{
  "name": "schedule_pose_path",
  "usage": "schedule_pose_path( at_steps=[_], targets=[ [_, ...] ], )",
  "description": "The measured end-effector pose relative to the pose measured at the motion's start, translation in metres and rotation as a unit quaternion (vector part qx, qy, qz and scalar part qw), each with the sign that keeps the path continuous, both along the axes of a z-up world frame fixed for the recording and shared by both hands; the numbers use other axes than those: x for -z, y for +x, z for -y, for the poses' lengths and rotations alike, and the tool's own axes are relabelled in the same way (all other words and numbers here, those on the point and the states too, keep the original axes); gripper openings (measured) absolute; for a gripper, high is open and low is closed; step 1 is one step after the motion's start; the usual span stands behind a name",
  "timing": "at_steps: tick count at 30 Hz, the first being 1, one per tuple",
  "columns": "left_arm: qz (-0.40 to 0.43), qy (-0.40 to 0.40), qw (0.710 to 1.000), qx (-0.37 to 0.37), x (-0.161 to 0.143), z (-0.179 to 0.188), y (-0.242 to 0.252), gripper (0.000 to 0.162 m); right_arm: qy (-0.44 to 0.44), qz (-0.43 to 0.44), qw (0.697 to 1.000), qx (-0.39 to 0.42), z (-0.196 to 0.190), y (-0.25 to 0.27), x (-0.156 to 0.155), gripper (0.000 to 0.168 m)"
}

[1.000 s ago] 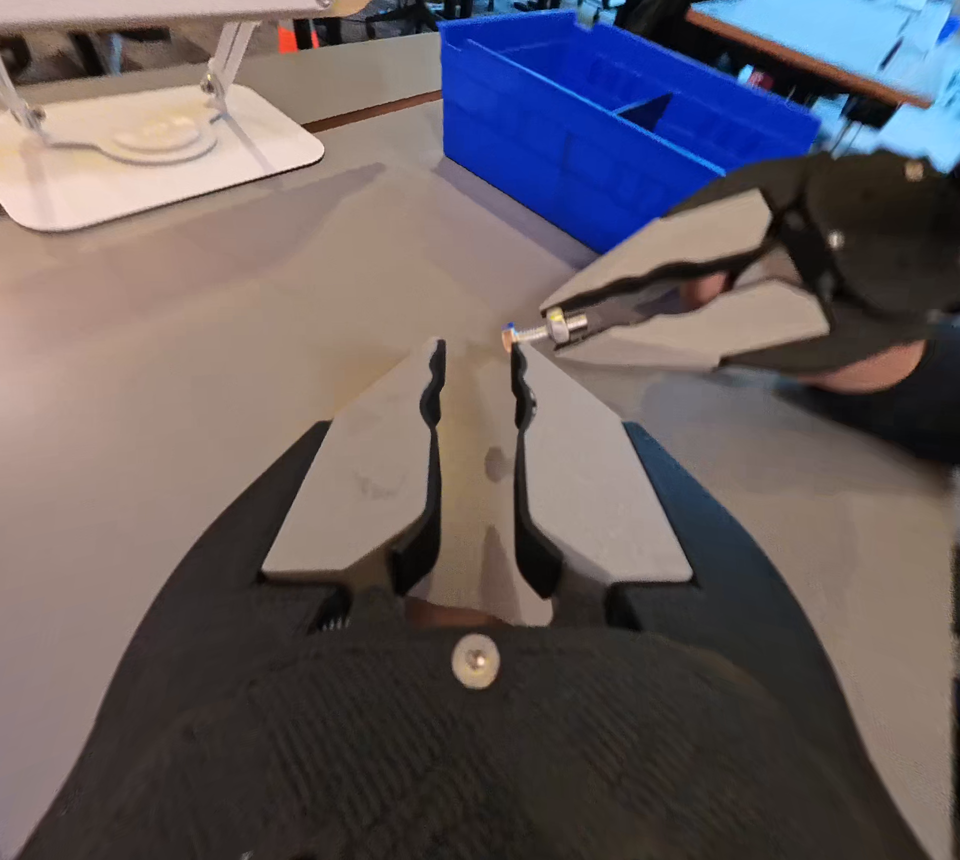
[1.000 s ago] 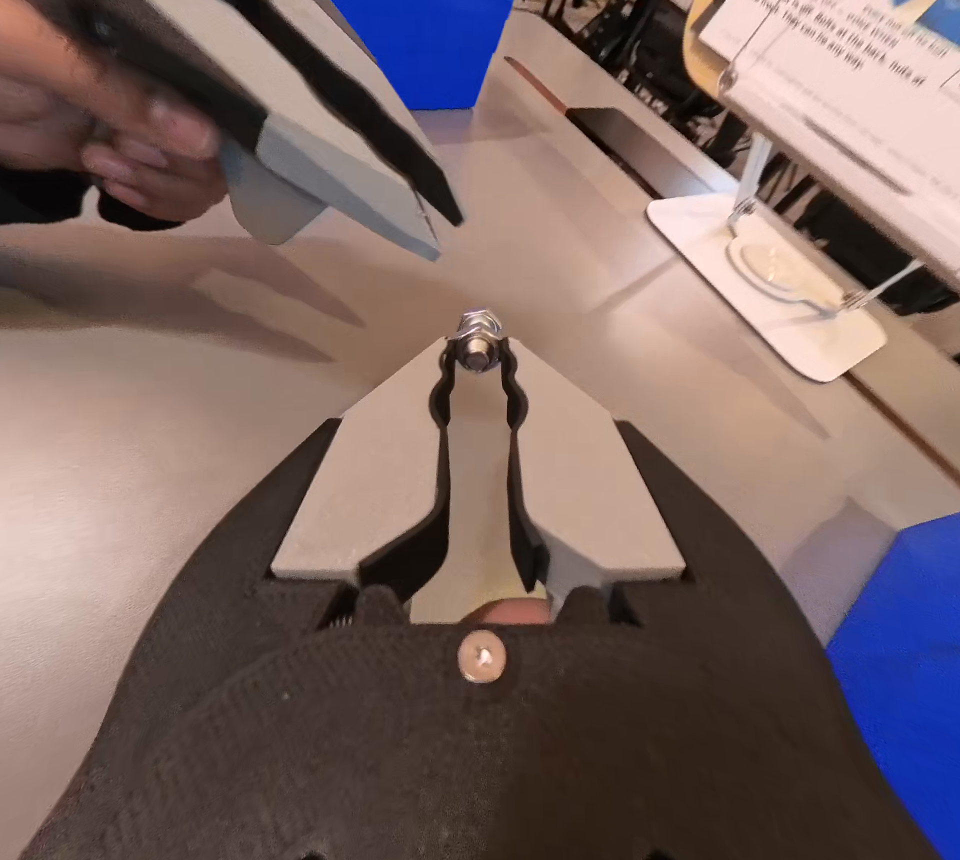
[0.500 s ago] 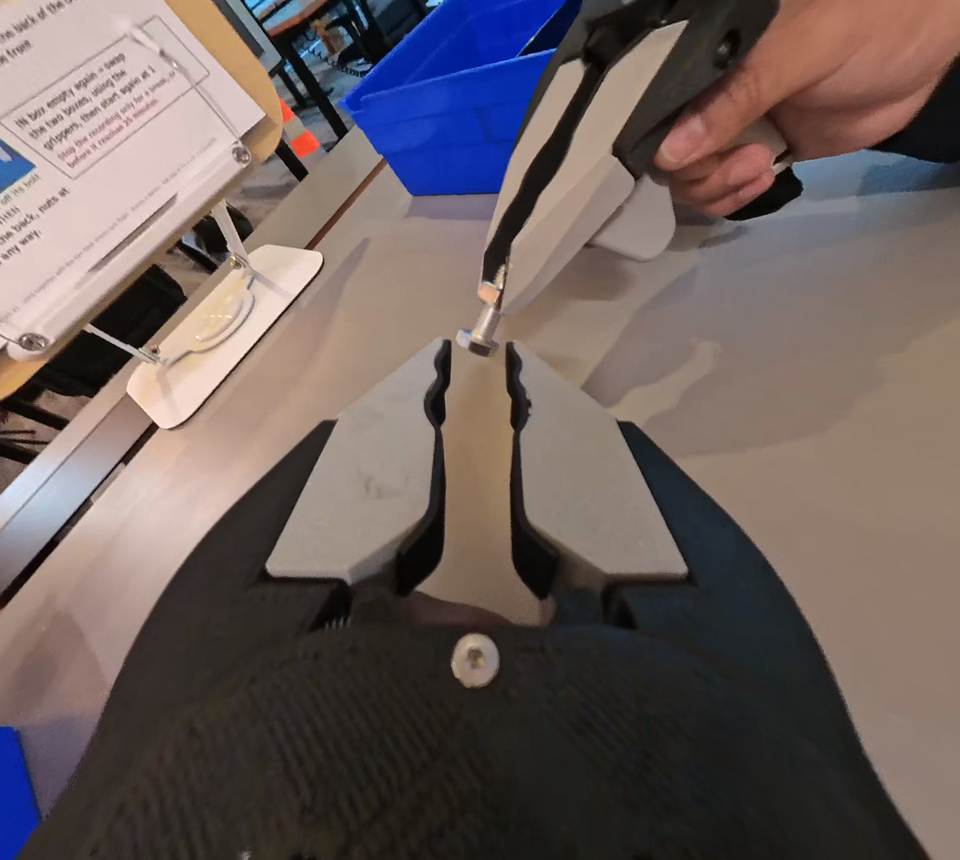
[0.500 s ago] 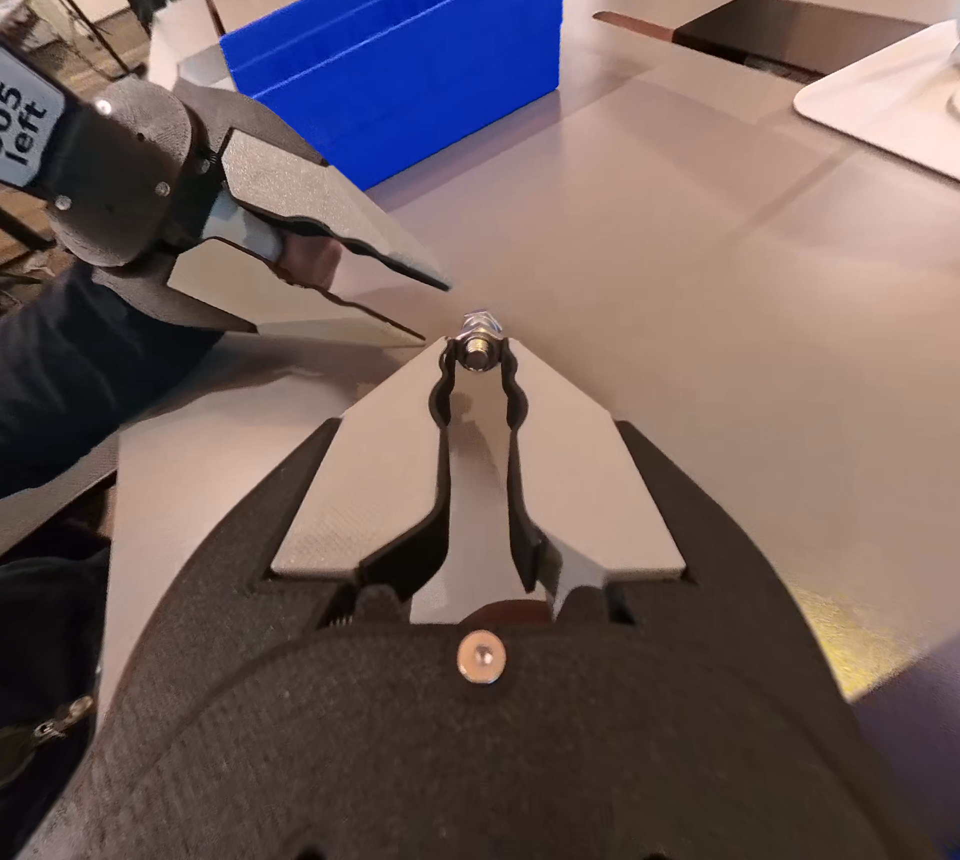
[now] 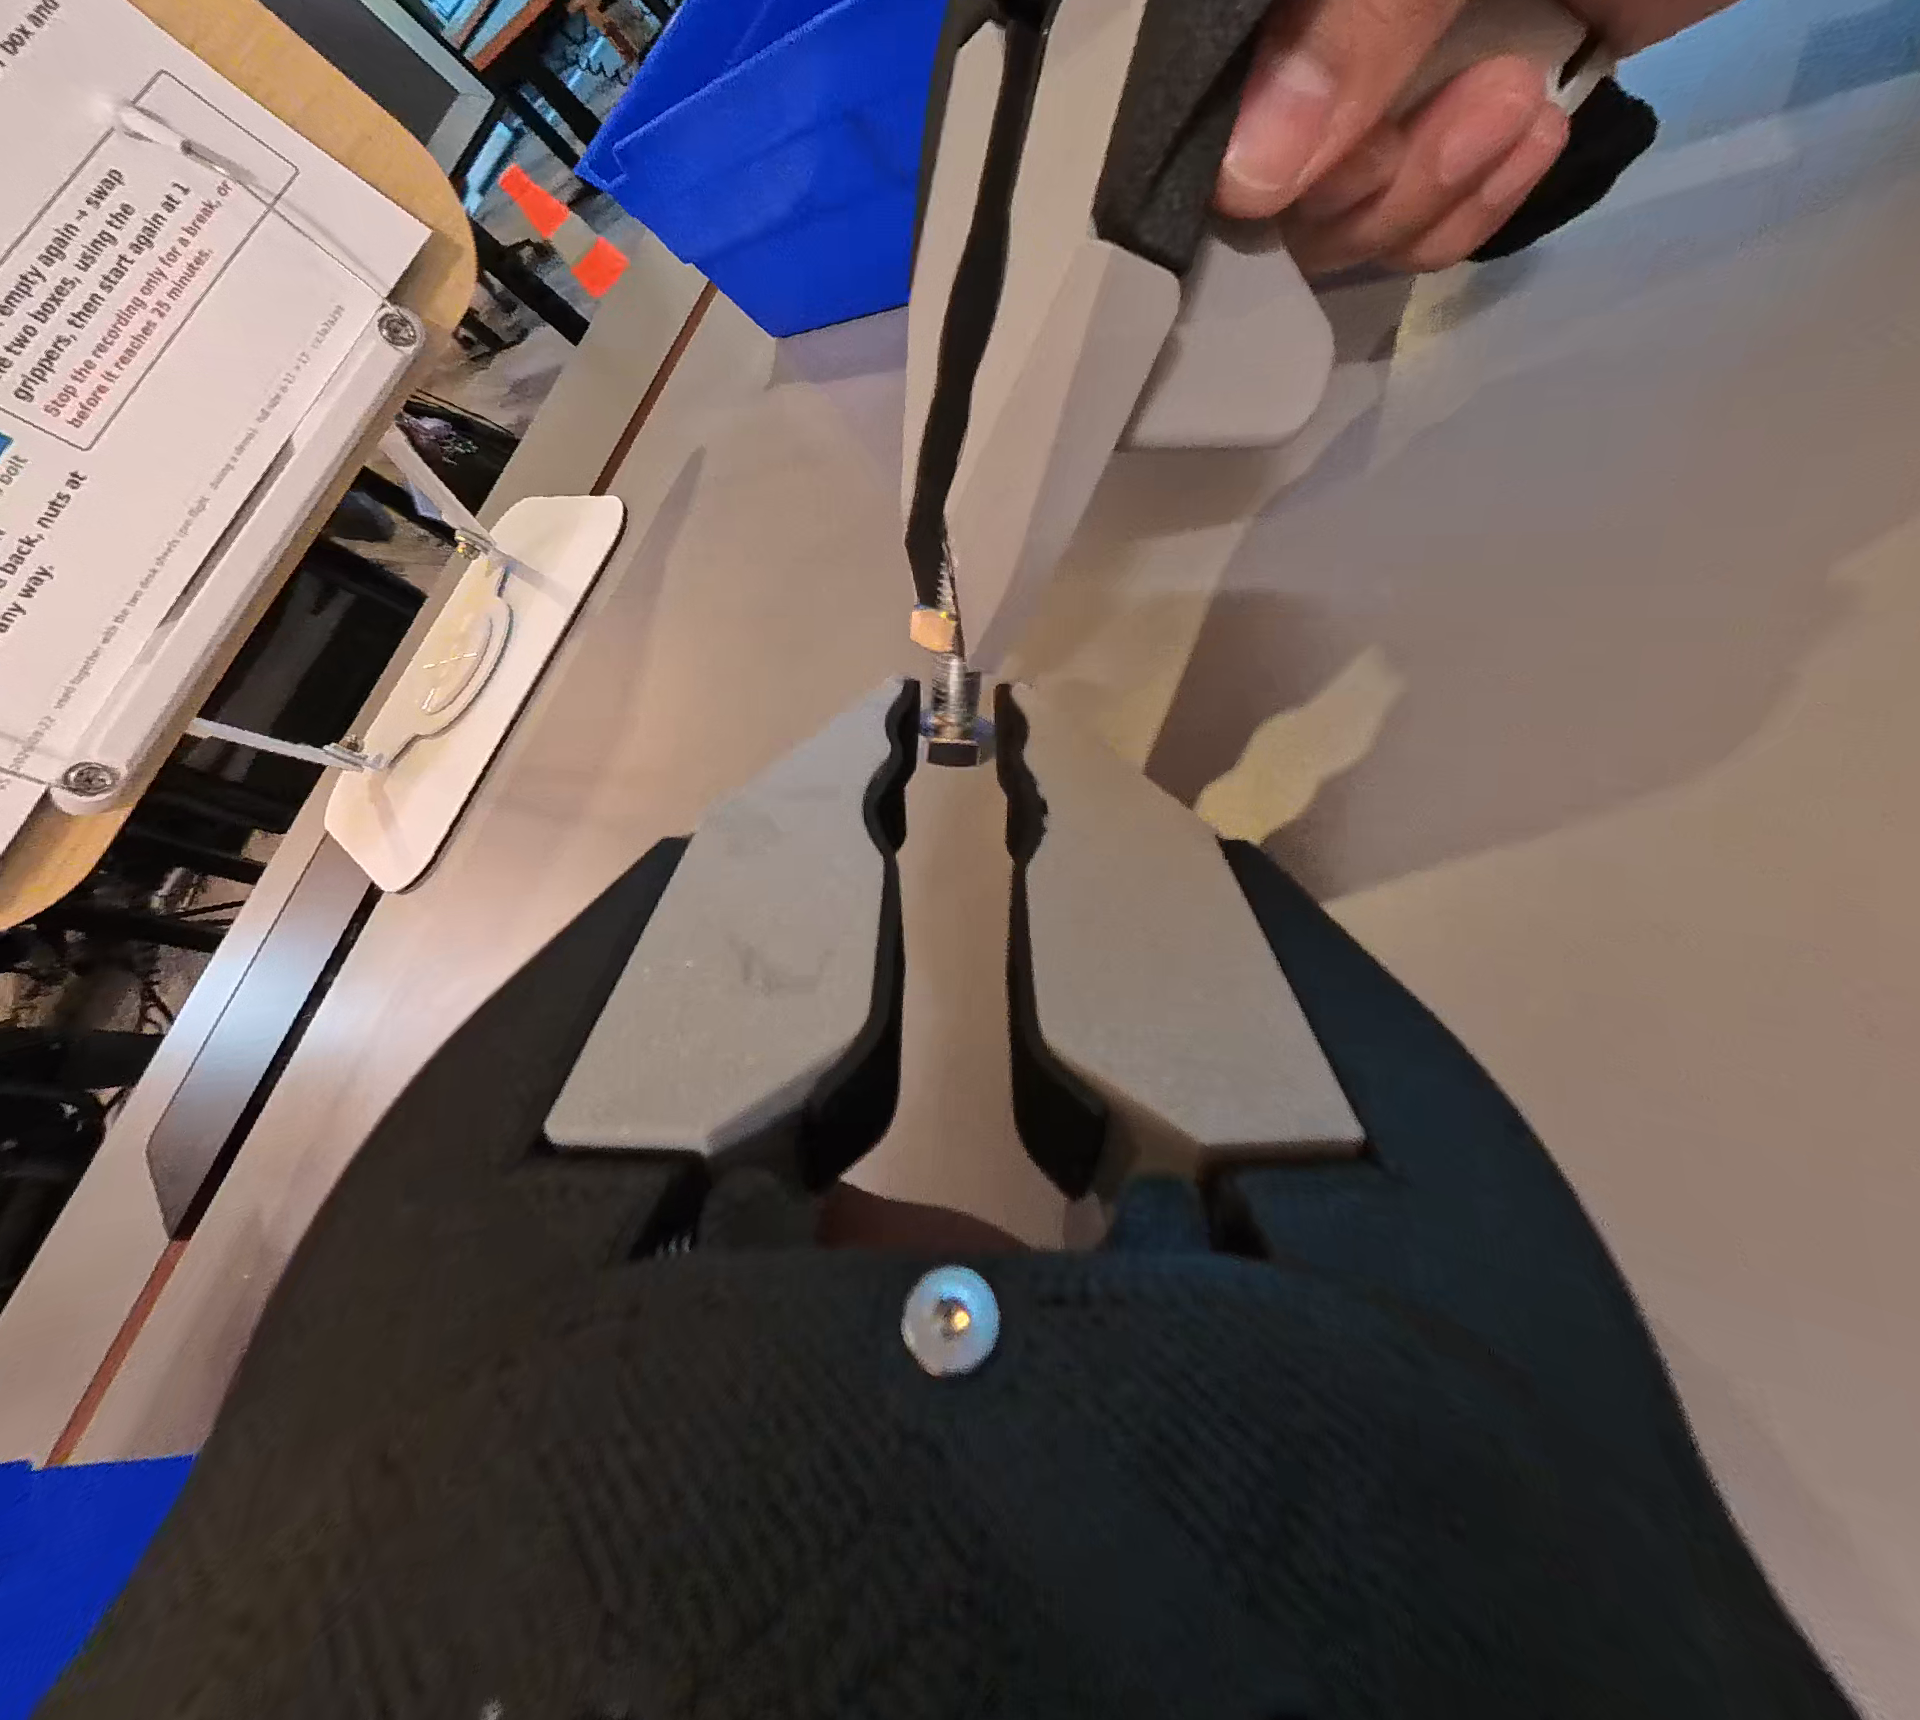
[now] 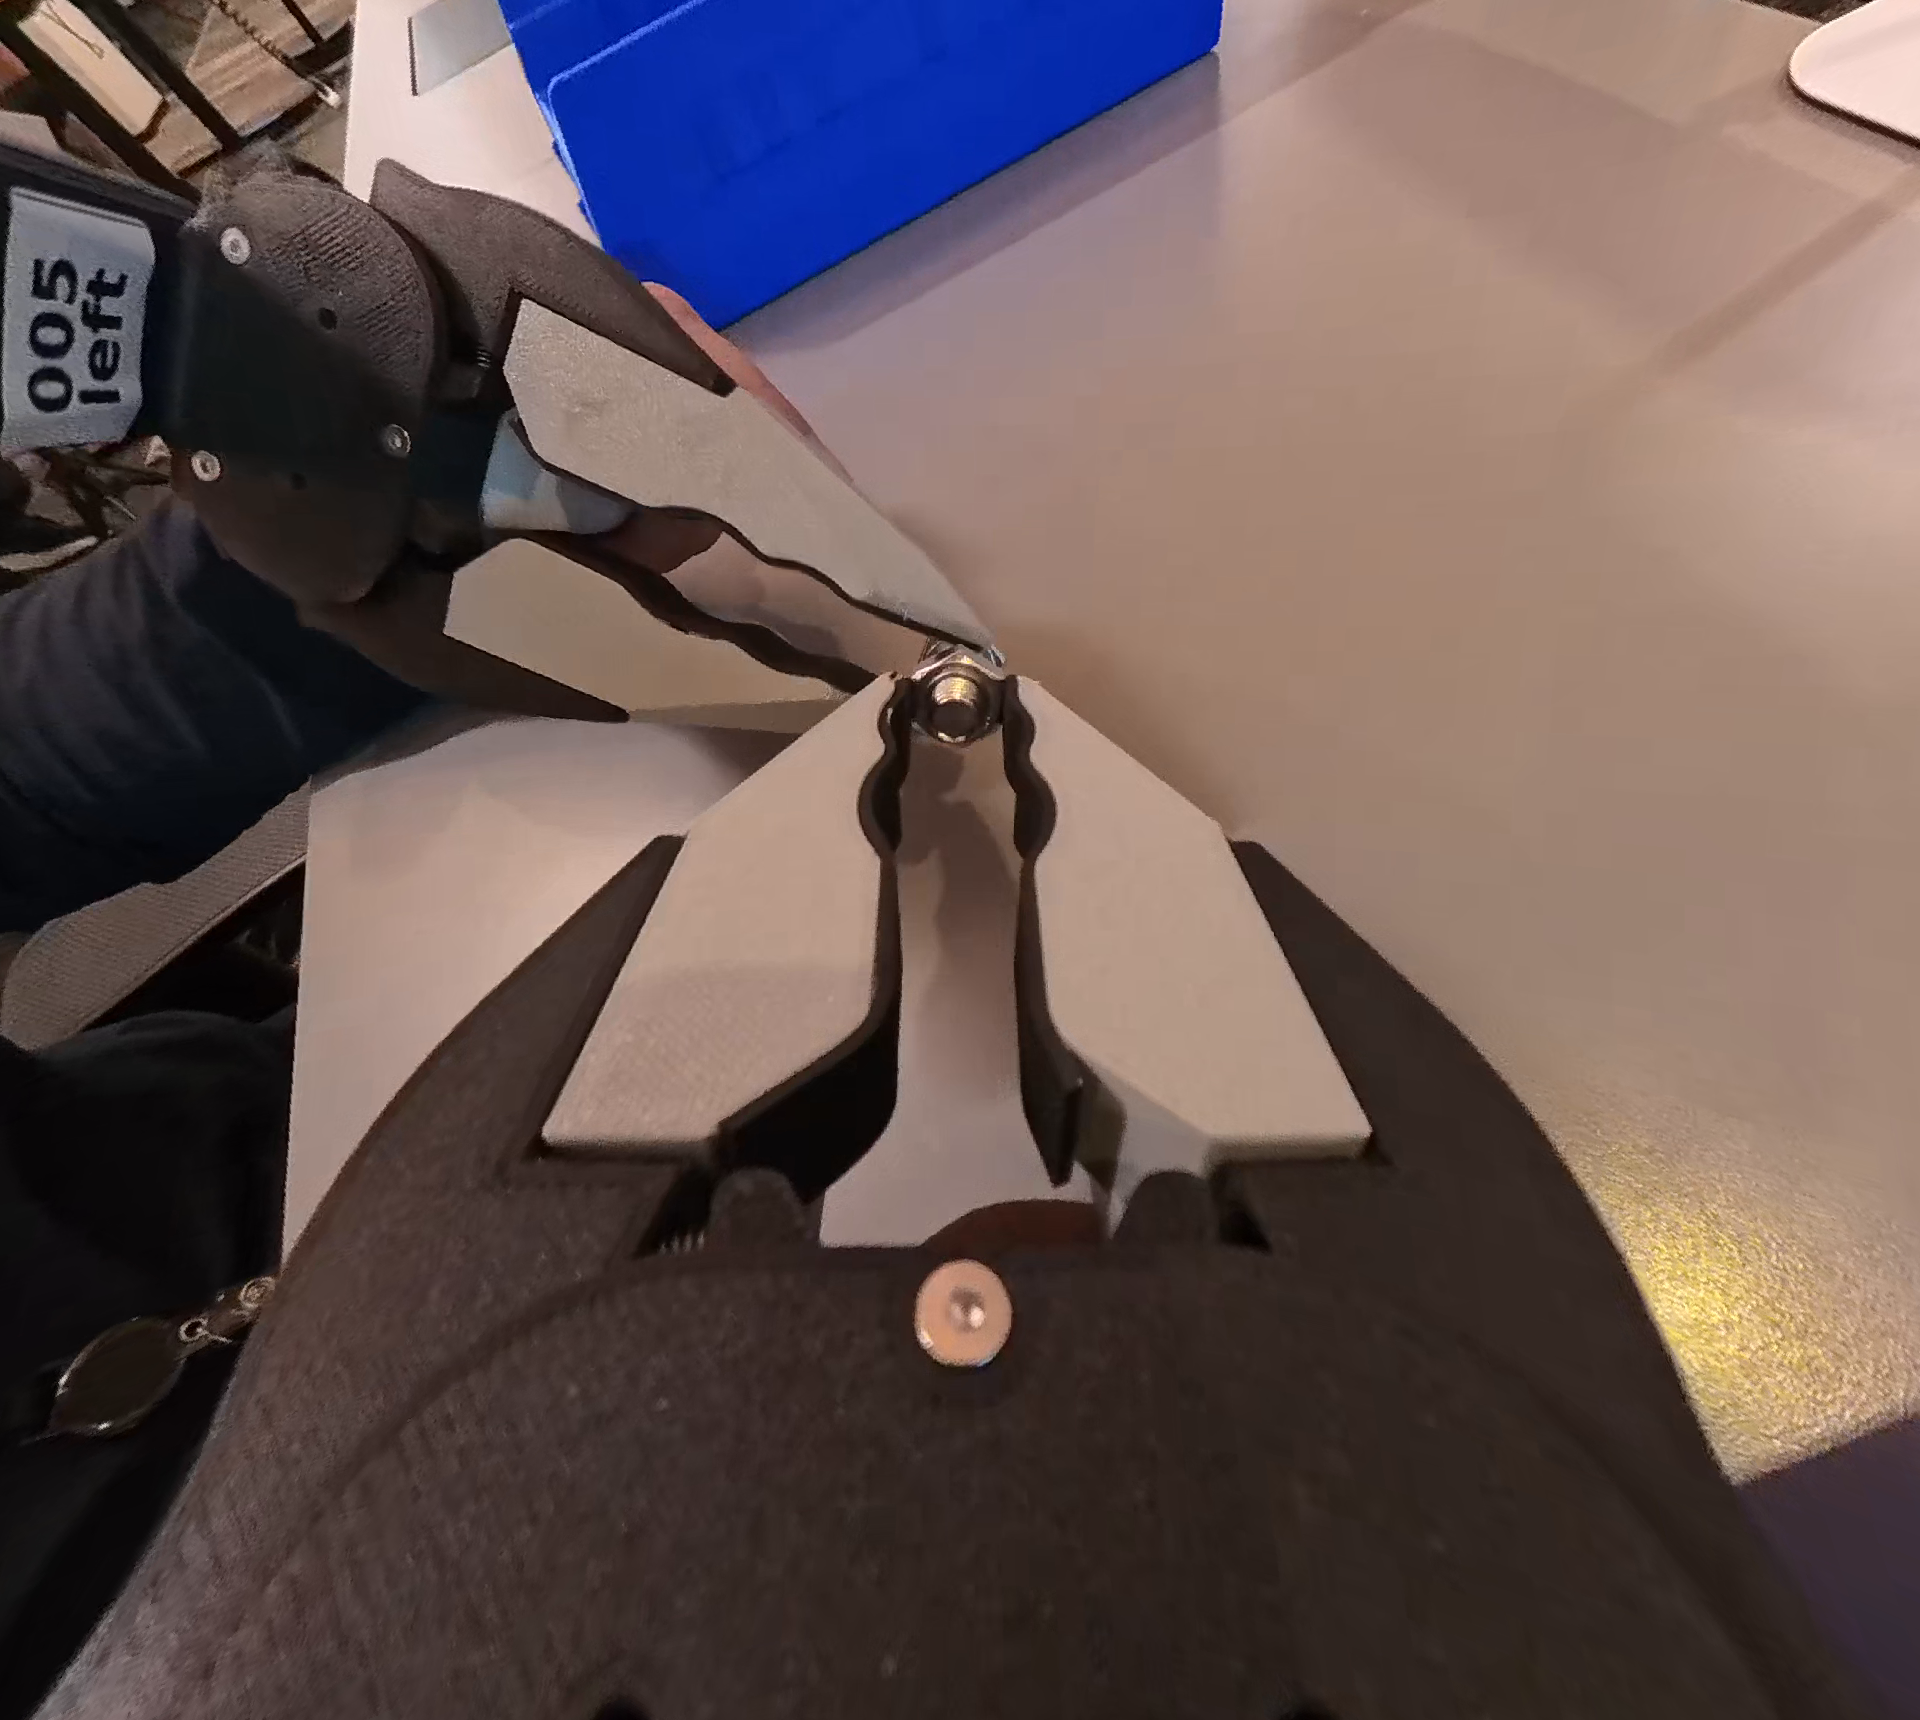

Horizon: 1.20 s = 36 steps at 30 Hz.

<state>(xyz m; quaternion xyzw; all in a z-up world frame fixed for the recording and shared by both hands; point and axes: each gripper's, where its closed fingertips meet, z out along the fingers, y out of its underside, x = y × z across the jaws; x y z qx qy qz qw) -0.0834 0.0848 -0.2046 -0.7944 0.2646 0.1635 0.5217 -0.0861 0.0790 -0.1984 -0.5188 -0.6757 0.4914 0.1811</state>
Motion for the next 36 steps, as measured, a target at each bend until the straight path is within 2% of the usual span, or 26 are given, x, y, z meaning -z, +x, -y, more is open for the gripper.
schedule_pose_path(
  at_steps=[12, 23, 28, 30, 33, 36],
  targets=[
    [-0.002, -0.023, 1.0, -0.002, 0.008, -0.001, 0.001, 0.007, 0.015, 0.01, 1.0, -0.002, 0.001, 0.0, 0.006, 0.014],
    [0.056, -0.026, 0.998, -0.008, 0.009, -0.005, 0.002, 0.007, 0.014, 0.007, 1.0, 0.0, -0.003, 0.0, 0.005, 0.014],
    [0.172, -0.033, 0.984, -0.02, 0.0, -0.007, 0.0, 0.007, 0.004, -0.031, 0.999, 0.015, -0.006, -0.004, -0.009, 0.014],
    [0.238, -0.038, 0.97, -0.025, -0.003, -0.008, -0.002, 0.007, 0.005, -0.057, 0.998, 0.027, -0.009, -0.005, -0.018, 0.022],
    [0.356, -0.036, 0.933, -0.042, -0.007, -0.009, -0.012, 0.007, -0.001, -0.092, 0.995, 0.039, -0.013, -0.006, -0.032, 0.029],
    [0.462, -0.022, 0.886, -0.017, -0.02, -0.007, -0.015, 0.007, -0.019, -0.099, 0.994, 0.036, -0.011, -0.005, -0.037, 0.036]
  ],
)
